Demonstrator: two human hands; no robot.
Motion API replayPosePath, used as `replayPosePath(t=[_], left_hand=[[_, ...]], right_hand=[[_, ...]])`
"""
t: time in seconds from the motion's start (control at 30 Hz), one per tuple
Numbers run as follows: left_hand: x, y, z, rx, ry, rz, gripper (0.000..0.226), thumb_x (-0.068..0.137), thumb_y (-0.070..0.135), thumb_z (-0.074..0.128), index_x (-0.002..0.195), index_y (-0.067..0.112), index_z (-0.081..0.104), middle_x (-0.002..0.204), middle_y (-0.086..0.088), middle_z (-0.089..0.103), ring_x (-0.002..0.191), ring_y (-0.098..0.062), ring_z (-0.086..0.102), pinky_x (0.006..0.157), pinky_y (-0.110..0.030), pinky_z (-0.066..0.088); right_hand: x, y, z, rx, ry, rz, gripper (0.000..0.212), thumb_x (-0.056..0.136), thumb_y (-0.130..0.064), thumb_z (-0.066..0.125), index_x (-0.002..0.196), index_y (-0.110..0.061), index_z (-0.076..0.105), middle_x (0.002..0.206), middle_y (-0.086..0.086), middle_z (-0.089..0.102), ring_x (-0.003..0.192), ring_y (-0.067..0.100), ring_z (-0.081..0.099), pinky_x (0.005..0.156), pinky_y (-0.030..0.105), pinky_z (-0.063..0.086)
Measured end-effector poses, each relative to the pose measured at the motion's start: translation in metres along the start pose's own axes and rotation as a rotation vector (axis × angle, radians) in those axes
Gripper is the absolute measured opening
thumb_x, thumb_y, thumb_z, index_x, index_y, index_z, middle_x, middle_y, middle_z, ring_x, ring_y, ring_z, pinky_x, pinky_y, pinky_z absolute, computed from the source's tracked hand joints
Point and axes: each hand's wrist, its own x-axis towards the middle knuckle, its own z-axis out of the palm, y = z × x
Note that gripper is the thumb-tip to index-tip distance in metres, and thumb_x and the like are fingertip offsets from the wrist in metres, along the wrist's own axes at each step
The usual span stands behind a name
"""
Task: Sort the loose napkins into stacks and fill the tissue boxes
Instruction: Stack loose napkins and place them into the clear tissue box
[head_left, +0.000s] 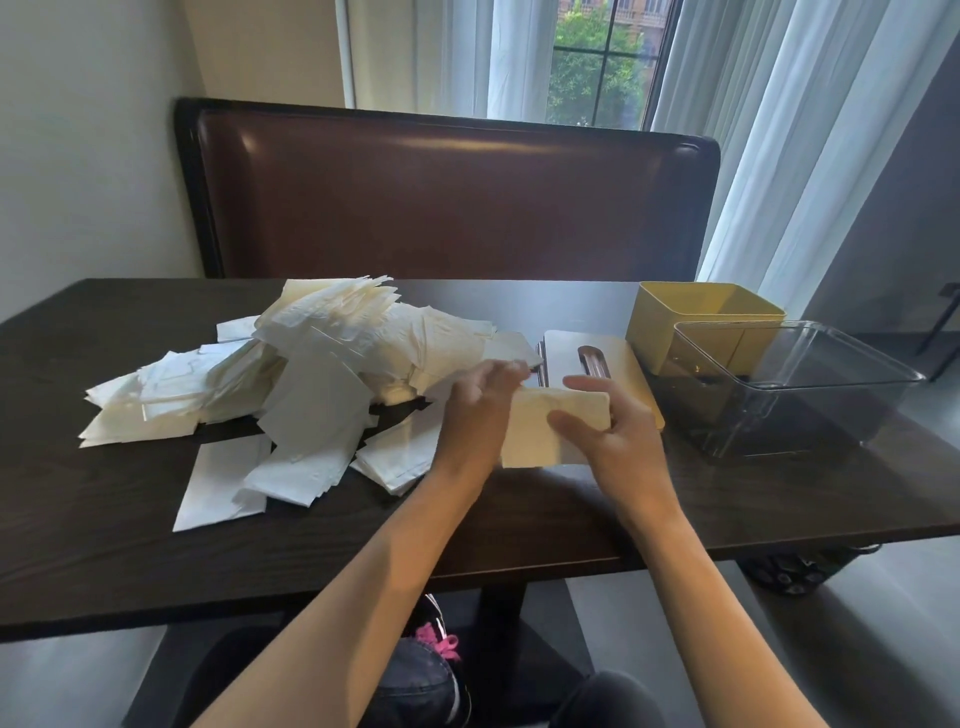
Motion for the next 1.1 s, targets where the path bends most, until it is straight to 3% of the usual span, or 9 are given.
replayPosePath(t=[0.1, 0.23, 0.33, 0.5, 0.63, 0.77, 0.9, 1.0, 1.1], left_hand=[[-0.003, -0.001, -0.012, 0.272, -0.21, 0.132, 0.031, 0.094, 0.034, 0.067, 0.121, 0.019, 0.067, 0.111, 0.011, 0.066, 0.097, 0.0, 0.061, 0.072, -0.001, 0.042], [-0.006, -0.004, -0.023, 0.616, -0.27, 0.291, 0.046, 0.087, 0.025, 0.076, 0.131, 0.026, 0.059, 0.116, 0.007, 0.065, 0.093, -0.01, 0.061, 0.072, 0.002, 0.037], [-0.004, -0.007, -0.027, 0.689, -0.295, 0.325, 0.053, 0.088, 0.022, 0.075, 0.136, 0.027, 0.054, 0.125, 0.0, 0.064, 0.097, -0.007, 0.053, 0.071, 0.005, 0.033], [-0.006, -0.003, -0.026, 0.601, -0.287, 0.331, 0.049, 0.095, 0.013, 0.065, 0.14, 0.025, 0.05, 0.129, 0.002, 0.059, 0.09, -0.001, 0.055, 0.074, 0.005, 0.034], [-0.003, -0.012, -0.025, 0.613, -0.324, 0.28, 0.059, 0.093, 0.02, 0.067, 0.145, 0.028, 0.041, 0.138, 0.0, 0.051, 0.111, -0.005, 0.047, 0.078, 0.008, 0.029], [-0.003, -0.013, -0.02, 0.557, -0.378, 0.218, 0.061, 0.094, 0.019, 0.067, 0.147, 0.028, 0.038, 0.14, 0.004, 0.049, 0.113, -0.005, 0.044, 0.075, 0.01, 0.028], [-0.001, -0.013, -0.024, 0.565, -0.301, 0.228, 0.056, 0.09, 0.02, 0.072, 0.141, 0.026, 0.048, 0.131, -0.001, 0.055, 0.091, 0.002, 0.051, 0.07, 0.005, 0.034], [-0.002, -0.01, -0.026, 0.52, -0.296, 0.21, 0.048, 0.092, 0.018, 0.069, 0.136, 0.027, 0.051, 0.123, -0.001, 0.055, 0.089, 0.002, 0.053, 0.067, 0.001, 0.038], [-0.006, -0.004, -0.024, 0.44, -0.304, 0.215, 0.049, 0.094, 0.012, 0.066, 0.138, 0.026, 0.048, 0.108, 0.009, 0.053, 0.088, 0.016, 0.054, 0.068, 0.001, 0.039]], right_hand=[[0.002, 0.004, -0.009, 0.014, -0.026, 0.047, 0.038, 0.081, -0.01, 0.078, 0.116, -0.02, 0.066, 0.104, 0.003, 0.068, 0.095, 0.015, 0.065, 0.076, 0.02, 0.053], [-0.001, 0.007, -0.018, -0.027, -0.123, 0.12, 0.046, 0.085, -0.011, 0.074, 0.126, -0.026, 0.06, 0.116, -0.003, 0.063, 0.105, 0.013, 0.061, 0.088, 0.025, 0.051], [-0.002, 0.007, -0.021, -0.077, -0.148, 0.137, 0.05, 0.09, -0.008, 0.068, 0.133, -0.029, 0.053, 0.116, -0.009, 0.058, 0.1, 0.005, 0.056, 0.082, 0.013, 0.046], [-0.003, 0.006, -0.02, -0.063, -0.149, 0.127, 0.067, 0.089, -0.004, 0.067, 0.143, -0.033, 0.041, 0.125, -0.012, 0.053, 0.103, 0.006, 0.06, 0.088, 0.017, 0.049], [-0.003, 0.008, -0.018, -0.005, -0.207, 0.189, 0.082, 0.087, 0.006, 0.065, 0.15, -0.031, 0.028, 0.117, -0.021, 0.048, 0.091, -0.021, 0.056, 0.073, 0.002, 0.045], [-0.002, 0.011, -0.013, 0.053, -0.187, 0.233, 0.087, 0.083, 0.017, 0.056, 0.152, -0.029, 0.029, 0.131, -0.01, 0.05, 0.112, 0.003, 0.057, 0.082, 0.013, 0.049], [-0.002, 0.009, -0.017, -0.029, -0.205, 0.212, 0.08, 0.087, 0.011, 0.059, 0.151, -0.027, 0.03, 0.127, -0.009, 0.053, 0.111, 0.004, 0.056, 0.082, 0.013, 0.049], [-0.003, 0.007, -0.018, -0.063, -0.22, 0.22, 0.072, 0.09, 0.006, 0.059, 0.15, -0.025, 0.033, 0.139, 0.0, 0.049, 0.125, 0.014, 0.048, 0.1, 0.025, 0.045], [-0.003, 0.004, -0.021, 0.02, -0.18, 0.214, 0.06, 0.092, 0.007, 0.056, 0.142, -0.022, 0.043, 0.129, -0.002, 0.057, 0.12, 0.01, 0.053, 0.096, 0.022, 0.047]])
